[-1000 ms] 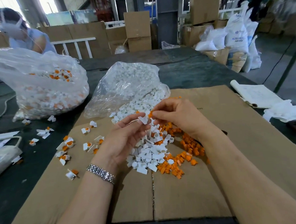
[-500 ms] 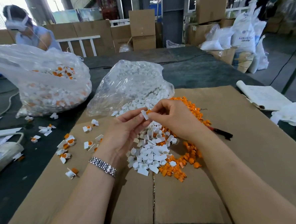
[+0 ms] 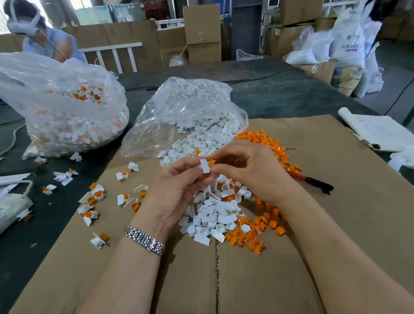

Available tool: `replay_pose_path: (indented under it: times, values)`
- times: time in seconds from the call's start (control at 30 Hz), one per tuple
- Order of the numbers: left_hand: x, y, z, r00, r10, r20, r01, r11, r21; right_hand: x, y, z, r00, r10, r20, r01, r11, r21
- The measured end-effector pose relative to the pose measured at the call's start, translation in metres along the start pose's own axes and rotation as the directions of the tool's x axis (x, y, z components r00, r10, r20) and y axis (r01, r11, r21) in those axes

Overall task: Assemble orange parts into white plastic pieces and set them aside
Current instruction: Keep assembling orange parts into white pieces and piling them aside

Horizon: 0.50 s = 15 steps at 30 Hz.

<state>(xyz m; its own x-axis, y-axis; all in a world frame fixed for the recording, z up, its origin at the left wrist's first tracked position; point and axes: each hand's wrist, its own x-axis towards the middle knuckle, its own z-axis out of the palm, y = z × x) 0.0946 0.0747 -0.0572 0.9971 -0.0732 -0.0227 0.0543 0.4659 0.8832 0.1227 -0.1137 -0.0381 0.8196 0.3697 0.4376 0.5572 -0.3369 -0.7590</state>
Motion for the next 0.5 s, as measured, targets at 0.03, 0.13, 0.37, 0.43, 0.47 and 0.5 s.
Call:
replay_pose_path:
  times: [0.03, 0.13, 0.37, 0.43, 0.47, 0.5]
  values:
    - [-0.0008, 0.0012, 0.0005, 1.0, 0.001, 0.003, -0.001, 1.0, 0.007, 0.0, -0.0004, 0.0005, 1.0, -0.008, -0.006, 0.008, 1.0, -0.008]
    - [-0.0028, 0.0032, 0.0011, 1.0, -0.014, -0.009, 0.014, 1.0, -0.007, -0.0016, -0.0018, 0.0013, 0.999, -0.033, -0.017, 0.033, 0.999, -0.024]
    - [-0.0041, 0.0036, -0.0019, 0.996, -0.039, -0.078, 0.045, 0.996, 0.076, -0.0054, -0.001, 0.0059, 0.993, -0.119, -0.02, 0.116, 0.986, -0.121]
    - [-0.0043, 0.0033, -0.0023, 0.996, -0.037, -0.079, 0.044, 0.995, 0.085, -0.0051, -0.0012, 0.0062, 0.991, -0.129, -0.021, 0.125, 0.982, -0.139]
    - [-0.0043, 0.0029, -0.0025, 0.996, -0.034, -0.076, 0.041, 0.995, 0.092, -0.0051, -0.0014, 0.0061, 0.991, -0.129, -0.022, 0.124, 0.982, -0.142]
    - [-0.004, 0.0025, -0.0025, 0.997, -0.032, -0.075, 0.04, 0.994, 0.102, -0.0053, -0.0017, 0.0061, 0.992, -0.128, -0.02, 0.123, 0.982, -0.144]
